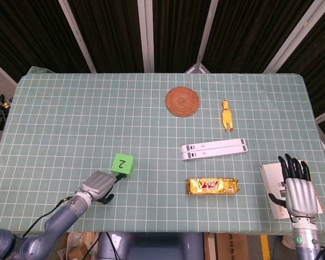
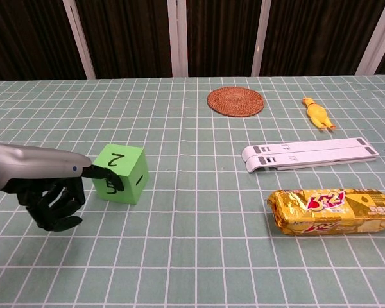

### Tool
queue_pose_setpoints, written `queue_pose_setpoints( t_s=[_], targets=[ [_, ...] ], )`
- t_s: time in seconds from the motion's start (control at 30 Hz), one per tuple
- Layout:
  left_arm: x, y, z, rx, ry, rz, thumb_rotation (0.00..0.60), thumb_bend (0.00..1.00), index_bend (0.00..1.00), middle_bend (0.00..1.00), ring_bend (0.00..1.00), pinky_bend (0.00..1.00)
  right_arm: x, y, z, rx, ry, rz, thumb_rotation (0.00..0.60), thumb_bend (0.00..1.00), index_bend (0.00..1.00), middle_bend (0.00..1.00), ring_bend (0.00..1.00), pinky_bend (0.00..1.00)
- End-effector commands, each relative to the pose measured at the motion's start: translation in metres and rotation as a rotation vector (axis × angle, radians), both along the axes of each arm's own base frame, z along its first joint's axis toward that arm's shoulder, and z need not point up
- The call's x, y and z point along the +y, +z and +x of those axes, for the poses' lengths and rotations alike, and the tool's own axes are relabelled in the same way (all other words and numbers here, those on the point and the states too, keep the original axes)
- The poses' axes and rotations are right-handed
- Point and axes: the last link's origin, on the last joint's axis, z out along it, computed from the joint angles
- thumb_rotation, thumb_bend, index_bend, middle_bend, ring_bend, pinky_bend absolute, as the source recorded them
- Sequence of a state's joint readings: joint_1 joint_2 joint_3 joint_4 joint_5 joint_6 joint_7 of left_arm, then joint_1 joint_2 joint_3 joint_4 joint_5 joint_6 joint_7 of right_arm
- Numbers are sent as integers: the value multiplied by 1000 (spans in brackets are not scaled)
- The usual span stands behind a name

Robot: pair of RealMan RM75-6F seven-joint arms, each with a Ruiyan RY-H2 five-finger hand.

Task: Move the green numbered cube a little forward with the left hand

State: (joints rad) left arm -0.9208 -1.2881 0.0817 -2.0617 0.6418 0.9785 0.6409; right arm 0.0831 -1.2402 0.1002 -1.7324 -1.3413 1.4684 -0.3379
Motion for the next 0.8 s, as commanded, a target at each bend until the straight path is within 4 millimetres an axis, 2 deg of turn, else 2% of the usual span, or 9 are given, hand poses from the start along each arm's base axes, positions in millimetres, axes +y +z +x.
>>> queue_pose_setpoints(
  t_s=[0.03,0.33,0.8],
  targets=[
    [4,-3,7,-5,-11,17,600,583,140,737,619,629,0,0,0,-2,-1,-1,600,72,55,0,0,0],
    [23,-13,23,18,-13,93,600,582,141,736,619,629,-1,0,-2,-3,-6,2,600,73,55,0,0,0],
    [35,-25,41,15,-2,117,600,582,145,735,619,629,-2,1,-3,-4,-9,3,600,73,55,0,0,0]
  ],
)
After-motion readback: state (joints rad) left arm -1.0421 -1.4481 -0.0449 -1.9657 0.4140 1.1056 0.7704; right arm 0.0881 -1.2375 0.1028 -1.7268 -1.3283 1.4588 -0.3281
